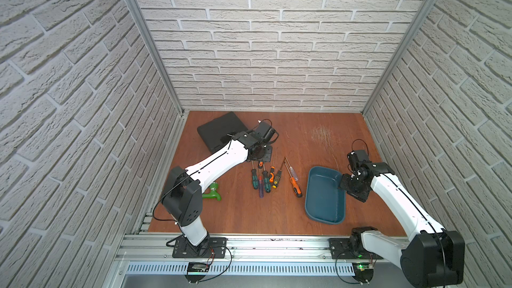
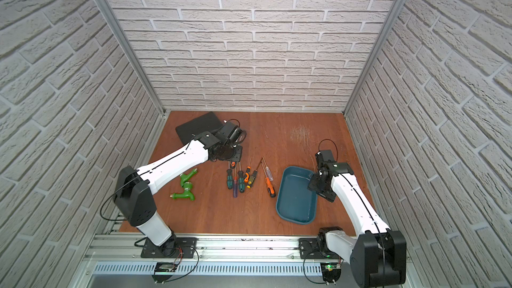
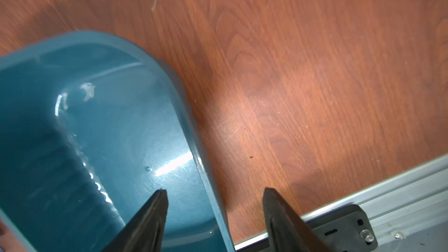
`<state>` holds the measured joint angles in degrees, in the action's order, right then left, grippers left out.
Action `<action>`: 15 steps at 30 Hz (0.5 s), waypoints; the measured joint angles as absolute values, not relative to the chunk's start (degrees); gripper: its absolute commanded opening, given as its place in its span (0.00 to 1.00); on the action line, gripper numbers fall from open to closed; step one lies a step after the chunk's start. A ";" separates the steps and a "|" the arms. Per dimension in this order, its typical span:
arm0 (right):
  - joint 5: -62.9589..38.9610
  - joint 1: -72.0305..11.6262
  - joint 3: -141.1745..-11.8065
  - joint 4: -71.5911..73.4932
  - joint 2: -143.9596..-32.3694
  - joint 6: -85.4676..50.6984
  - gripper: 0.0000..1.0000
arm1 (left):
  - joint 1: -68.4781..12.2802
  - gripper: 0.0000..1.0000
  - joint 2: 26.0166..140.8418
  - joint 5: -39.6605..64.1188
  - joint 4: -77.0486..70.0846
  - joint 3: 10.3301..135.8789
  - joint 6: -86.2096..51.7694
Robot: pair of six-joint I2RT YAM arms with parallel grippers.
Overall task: Put the screwdriver on the desktop into the storage box
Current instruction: Pick up the screwdriver from the center of the board, then move the storage box to the center of the board.
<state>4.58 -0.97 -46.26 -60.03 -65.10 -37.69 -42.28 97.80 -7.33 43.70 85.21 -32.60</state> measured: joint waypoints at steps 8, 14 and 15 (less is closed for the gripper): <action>1.10 -0.97 -43.70 -56.77 -69.52 -36.40 0.52 | -47.77 0.07 104.75 -5.08 43.40 90.94 -30.59; -0.82 -1.23 -43.72 -53.80 -72.51 -35.44 0.35 | -47.92 0.07 106.54 -3.25 43.55 91.79 -29.87; -1.06 -1.34 -43.81 -53.45 -73.08 -35.33 0.32 | -47.92 0.07 106.67 -3.05 43.51 92.03 -29.69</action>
